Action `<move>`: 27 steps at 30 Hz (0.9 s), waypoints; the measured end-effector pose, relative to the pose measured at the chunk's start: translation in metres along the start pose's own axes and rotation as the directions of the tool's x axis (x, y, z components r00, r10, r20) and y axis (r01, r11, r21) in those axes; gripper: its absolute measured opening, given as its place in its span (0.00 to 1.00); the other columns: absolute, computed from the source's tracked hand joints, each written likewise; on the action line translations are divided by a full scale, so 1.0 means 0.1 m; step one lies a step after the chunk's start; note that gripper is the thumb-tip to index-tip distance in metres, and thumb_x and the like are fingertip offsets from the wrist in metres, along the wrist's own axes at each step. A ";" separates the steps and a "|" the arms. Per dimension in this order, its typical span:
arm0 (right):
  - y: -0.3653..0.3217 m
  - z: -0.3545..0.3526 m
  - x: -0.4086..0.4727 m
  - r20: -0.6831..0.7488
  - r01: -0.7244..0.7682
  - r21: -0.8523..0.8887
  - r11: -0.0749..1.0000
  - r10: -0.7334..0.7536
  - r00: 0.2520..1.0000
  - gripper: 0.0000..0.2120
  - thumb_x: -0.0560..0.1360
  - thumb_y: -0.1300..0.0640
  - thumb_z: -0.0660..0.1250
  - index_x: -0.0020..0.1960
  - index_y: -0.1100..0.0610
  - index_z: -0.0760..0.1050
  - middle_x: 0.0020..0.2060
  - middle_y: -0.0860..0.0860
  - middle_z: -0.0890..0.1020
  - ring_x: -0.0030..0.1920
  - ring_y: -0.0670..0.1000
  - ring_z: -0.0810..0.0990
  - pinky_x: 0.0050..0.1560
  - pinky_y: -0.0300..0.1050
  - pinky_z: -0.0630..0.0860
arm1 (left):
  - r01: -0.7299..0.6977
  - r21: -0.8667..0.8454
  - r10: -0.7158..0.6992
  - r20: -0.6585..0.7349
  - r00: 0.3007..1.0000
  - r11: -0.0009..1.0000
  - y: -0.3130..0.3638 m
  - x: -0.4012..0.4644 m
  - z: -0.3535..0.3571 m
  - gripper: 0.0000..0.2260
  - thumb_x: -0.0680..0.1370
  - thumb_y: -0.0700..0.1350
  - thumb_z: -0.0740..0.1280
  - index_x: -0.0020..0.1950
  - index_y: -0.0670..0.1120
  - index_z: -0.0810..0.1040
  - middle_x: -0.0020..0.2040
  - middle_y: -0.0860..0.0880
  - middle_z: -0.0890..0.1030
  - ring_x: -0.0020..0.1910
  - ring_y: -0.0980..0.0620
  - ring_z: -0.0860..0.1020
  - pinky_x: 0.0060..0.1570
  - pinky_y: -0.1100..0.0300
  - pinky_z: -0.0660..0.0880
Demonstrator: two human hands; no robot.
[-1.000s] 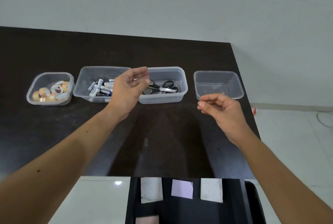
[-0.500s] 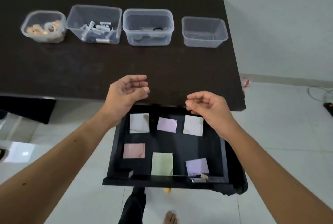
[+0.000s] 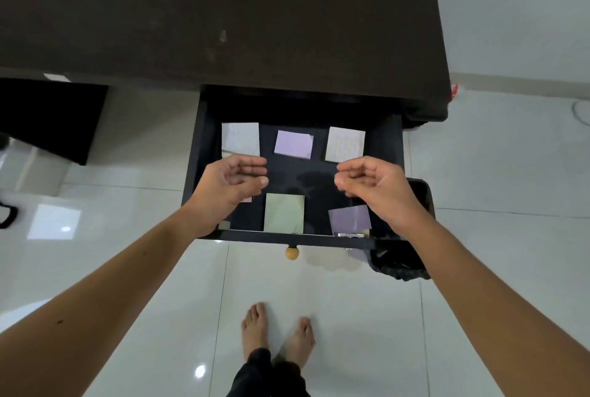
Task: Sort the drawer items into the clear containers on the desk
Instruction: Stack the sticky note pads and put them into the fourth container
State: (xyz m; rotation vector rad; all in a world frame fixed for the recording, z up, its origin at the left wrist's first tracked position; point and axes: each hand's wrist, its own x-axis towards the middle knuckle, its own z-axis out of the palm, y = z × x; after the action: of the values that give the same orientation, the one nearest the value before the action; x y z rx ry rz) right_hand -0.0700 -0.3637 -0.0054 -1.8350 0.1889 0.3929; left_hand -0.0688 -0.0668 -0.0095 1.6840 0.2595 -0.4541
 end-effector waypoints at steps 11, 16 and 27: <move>0.17 0.09 0.36 -0.120 0.114 -0.072 0.991 -0.122 0.985 0.09 0.74 0.58 0.79 0.54 0.53 0.86 0.48 0.48 0.88 0.51 0.50 0.86 0.58 0.43 0.82 | -0.029 0.060 0.030 -0.022 0.999 0.998 -0.16 0.26 -0.09 0.16 0.77 0.36 0.76 0.62 0.49 0.83 0.58 0.46 0.86 0.57 0.49 0.87 0.60 0.55 0.83; 0.24 0.12 0.55 -0.282 0.107 -0.308 0.946 -0.198 0.939 0.09 0.75 0.57 0.79 0.54 0.50 0.85 0.54 0.45 0.82 0.56 0.47 0.80 0.57 0.41 0.78 | -0.088 0.130 0.093 -0.033 0.995 0.988 -0.17 0.35 -0.12 0.16 0.77 0.35 0.76 0.62 0.49 0.83 0.56 0.48 0.87 0.57 0.52 0.86 0.62 0.60 0.81; 0.33 0.20 0.74 -0.224 0.002 -0.600 0.800 -0.170 0.959 0.27 0.78 0.62 0.75 0.76 0.56 0.74 0.79 0.52 0.68 0.77 0.55 0.64 0.72 0.35 0.57 | -0.115 0.220 0.164 -0.219 0.962 0.969 -0.25 0.60 -0.05 0.12 0.79 0.37 0.75 0.57 0.52 0.83 0.53 0.52 0.86 0.51 0.55 0.84 0.57 0.66 0.81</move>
State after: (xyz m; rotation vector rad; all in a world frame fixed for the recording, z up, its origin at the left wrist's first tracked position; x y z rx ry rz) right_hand -0.0155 -0.3492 -0.0665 -2.5183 0.1760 0.1343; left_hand -0.0246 -0.0625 -0.0580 1.9480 0.2711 -0.1781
